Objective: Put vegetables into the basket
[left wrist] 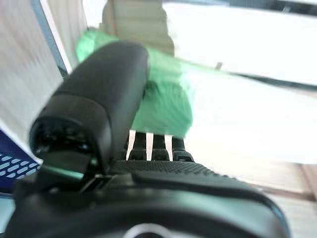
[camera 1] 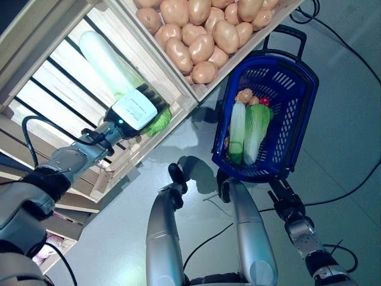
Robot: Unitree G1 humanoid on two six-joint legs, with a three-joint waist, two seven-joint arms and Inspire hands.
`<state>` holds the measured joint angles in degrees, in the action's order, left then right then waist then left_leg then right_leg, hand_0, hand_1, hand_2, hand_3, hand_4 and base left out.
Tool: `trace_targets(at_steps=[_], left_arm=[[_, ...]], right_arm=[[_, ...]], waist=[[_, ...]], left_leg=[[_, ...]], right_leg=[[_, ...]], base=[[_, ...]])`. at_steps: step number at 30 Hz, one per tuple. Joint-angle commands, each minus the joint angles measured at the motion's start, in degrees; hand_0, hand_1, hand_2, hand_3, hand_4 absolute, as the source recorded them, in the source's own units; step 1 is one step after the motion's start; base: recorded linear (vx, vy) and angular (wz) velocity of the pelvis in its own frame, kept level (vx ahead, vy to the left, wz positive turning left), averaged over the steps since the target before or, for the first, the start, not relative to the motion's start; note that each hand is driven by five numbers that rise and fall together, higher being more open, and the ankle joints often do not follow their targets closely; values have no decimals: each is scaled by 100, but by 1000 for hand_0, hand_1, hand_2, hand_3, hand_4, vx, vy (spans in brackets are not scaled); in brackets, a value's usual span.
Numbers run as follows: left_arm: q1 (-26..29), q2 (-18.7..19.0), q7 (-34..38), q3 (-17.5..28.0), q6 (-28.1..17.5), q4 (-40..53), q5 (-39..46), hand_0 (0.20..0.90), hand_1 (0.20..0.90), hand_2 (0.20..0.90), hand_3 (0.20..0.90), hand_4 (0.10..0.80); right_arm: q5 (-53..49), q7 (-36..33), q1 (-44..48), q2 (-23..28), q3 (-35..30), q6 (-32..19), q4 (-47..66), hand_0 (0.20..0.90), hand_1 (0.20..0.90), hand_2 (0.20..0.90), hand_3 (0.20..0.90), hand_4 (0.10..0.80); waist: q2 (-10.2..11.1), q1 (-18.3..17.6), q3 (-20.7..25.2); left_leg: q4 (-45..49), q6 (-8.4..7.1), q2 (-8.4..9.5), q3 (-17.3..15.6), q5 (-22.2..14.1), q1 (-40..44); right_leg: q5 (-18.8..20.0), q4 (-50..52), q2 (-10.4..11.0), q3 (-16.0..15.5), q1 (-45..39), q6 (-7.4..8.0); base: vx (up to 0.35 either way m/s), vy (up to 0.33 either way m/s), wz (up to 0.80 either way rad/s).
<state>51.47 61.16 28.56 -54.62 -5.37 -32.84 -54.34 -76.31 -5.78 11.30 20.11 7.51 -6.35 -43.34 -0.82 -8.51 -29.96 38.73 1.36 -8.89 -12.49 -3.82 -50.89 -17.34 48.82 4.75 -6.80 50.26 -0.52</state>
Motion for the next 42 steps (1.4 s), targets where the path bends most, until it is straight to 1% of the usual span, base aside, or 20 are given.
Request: trace_targets(at_steps=[1, 4, 8, 11, 12, 13, 19, 21, 23, 26, 28, 29, 32, 33, 35, 37, 38, 39, 40, 42], left_arm=[[79, 138, 504, 635, 252, -9, -124, 900, 900, 900, 900, 800], [7, 29, 893, 718, 348, -221, -488, 900, 900, 900, 900, 800], [25, -24, 1172, 717, 412, -302, -438, 900, 900, 900, 900, 800], [20, -86, 1152, 708, 452, -372, -445, 900, 900, 900, 900, 800], [17, -101, 1181, 694, 469, -402, -426, 495, 495, 495, 495, 530], [1, -103, 1196, 721, 461, -411, -453, 300, 300, 300, 300, 400], [-3, -81, 1152, 736, 631, -475, -446, 300, 300, 300, 300, 400], [-41, -45, 901, 781, 890, -421, -402, 300, 300, 300, 300, 400], [-71, 7, 1060, 817, 1064, -384, -113, 300, 300, 300, 300, 400], [-68, 75, 1209, 956, 1078, -363, -15, 300, 300, 300, 300, 400], [-104, 132, 1469, 1100, 1104, -357, 283, 300, 300, 300, 300, 400], [-86, 167, 1530, 1182, 1066, -363, 444, 300, 300, 300, 300, 400], [-197, 244, 1958, 1495, 707, -302, 788, 300, 300, 300, 300, 400], [-228, 255, 2036, 1534, 683, -275, 882, 300, 300, 300, 300, 400], [-395, 221, 2244, 1831, 472, -131, 1031, 300, 300, 300, 300, 400], [-559, 149, 2395, 2106, 268, -9, 1425, 300, 300, 300, 300, 400], [-816, 35, 2442, 2392, 18, 161, 1456, 300, 300, 300, 300, 400], [-1080, -42, 2441, 2621, -97, 335, 1643, 300, 300, 300, 300, 400], [-1154, -52, 2460, 2684, -140, 377, 1679, 300, 300, 300, 300, 400], [-1665, -233, 2561, 3114, -309, 785, 1599, 300, 300, 300, 300, 400]], right_arm=[[83, -306, -432, 257, -41, -118, 413, 900, 900, 900, 900, 800], [80, -386, -416, 265, -18, -103, 514, 900, 900, 900, 900, 800], [126, -546, -423, 338, 19, -104, 717, 900, 900, 900, 900, 800], [128, -574, -393, 397, 20, -58, 797, 900, 900, 900, 900, 800], [140, -580, -381, 409, 16, -43, 799, 900, 900, 900, 900, 800], [164, -622, -385, 411, 4, -29, 849, 900, 900, 900, 900, 800], [164, -700, -380, 504, -18, -89, 910, 900, 900, 900, 900, 800], [154, -731, -392, 526, -33, -89, 936, 900, 900, 900, 900, 800], [133, -755, -400, 544, -28, -93, 946, 900, 900, 900, 900, 800], [153, -813, -439, 549, -89, -39, 957, 900, 900, 900, 900, 800], [132, -843, -463, 545, -106, -35, 952, 900, 900, 900, 900, 800], [139, -819, -476, 543, -106, -47, 928, 900, 900, 900, 900, 800], [349, -762, -550, 434, -166, -78, 876, 900, 900, 900, 900, 800], [366, -774, -561, 427, -158, -87, 893, 900, 900, 900, 900, 800], [463, -807, -597, 359, -161, -140, 901, 900, 900, 900, 900, 800], [559, -815, -627, 267, -167, -210, 881, 900, 900, 900, 900, 800], [521, -793, -683, 191, -170, -310, 854, 900, 900, 900, 900, 800], [534, -832, -702, 149, -167, -323, 933, 900, 900, 900, 900, 800], [538, -834, -708, 147, -157, -330, 953, 900, 900, 900, 900, 800], [570, -921, -776, 30, -124, -419, 1079, 900, 900, 900, 900, 800]], waist=[[79, 14, 17], [129, 28, 17], [142, 10, 17], [112, -9, 17], [104, -11, 17], [95, -20, 17], [44, -74, 17], [36, -76, 17], [32, -86, 17], [46, -88, 17], [60, -94, 17], [66, -91, 17], [91, -84, 17], [94, -84, 17], [106, -55, 17], [119, -26, 35], [122, 39, 184], [125, 85, 284], [126, 82, 298], [130, 183, 451]], left_leg=[[417, -98, -119, 51, -660, -116], [447, -84, -92, 64, -665, -241], [502, -70, -111, 75, -675, -447], [526, -71, -98, 73, -680, -532], [548, -77, -94, 76, -684, -557], [562, -68, -94, 71, -694, -572], [587, -78, -102, 10, -737, -532], [546, -74, -86, -5, -731, -464], [517, -71, -80, -28, -725, -409], [443, -72, -64, -57, -734, -228], [327, -74, -46, -77, -716, -17], [255, -83, -31, -72, -699, 94], [-95, -177, 18, -124, -532, 594], [-148, -187, 33, -128, -512, 662], [-436, -241, 89, -164, -404, 996], [-781, -296, 172, -189, -277, 1348], [-1078, -349, 259, -145, -167, 1601], [-1368, -319, 305, -161, 50, 1755], [-1432, -323, 319, -157, 77, 1805], [-1791, -350, 390, -108, 171, 2111]], right_leg=[[919, -661, 240, -48, 68, 300], [967, -637, 227, -23, 196, 318], [960, -477, 237, 26, 433, 323], [976, -425, 248, 56, 551, 339], [982, -410, 251, 63, 576, 348], [979, -389, 248, 78, 601, 348], [959, -377, 261, 143, 588, 374], [975, -441, 262, 154, 521, 383], [989, -498, 252, 170, 468, 390], [981, -588, 242, 163, 303, 395], [992, -704, 219, 171, 124, 405], [992, -772, 208, 174, 15, 407], [1055, -1166, 165, 113, -530, 412], [1060, -1212, 158, 110, -600, 411], [1083, -1510, 146, 36, -985, 399], [1131, -1856, 116, -31, -1373, 399], [1180, -2188, 97, -77, -1668, 410], [1314, -2452, 81, -140, -1835, 359], [1327, -2502, 78, -144, -1884, 358], [1348, -2850, 61, -188, -2228, 347]], base=[[0, 0, 0], [-35, 44, -1], [-47, 60, -3], [-43, 74, -2], [-31, 63, -6], [-23, 44, -6], [-18, 58, -10], [6, 36, -5], [-2, 16, -1], [0, 0, 0], [0, 0, 0], [33, 6, -2], [40, -1, -4], [36, -16, -4], [35, -38, 3], [59, -68, 11], [28, -94, 12], [13, -77, 11], [-22, -62, 14], [38, -61, 14]])
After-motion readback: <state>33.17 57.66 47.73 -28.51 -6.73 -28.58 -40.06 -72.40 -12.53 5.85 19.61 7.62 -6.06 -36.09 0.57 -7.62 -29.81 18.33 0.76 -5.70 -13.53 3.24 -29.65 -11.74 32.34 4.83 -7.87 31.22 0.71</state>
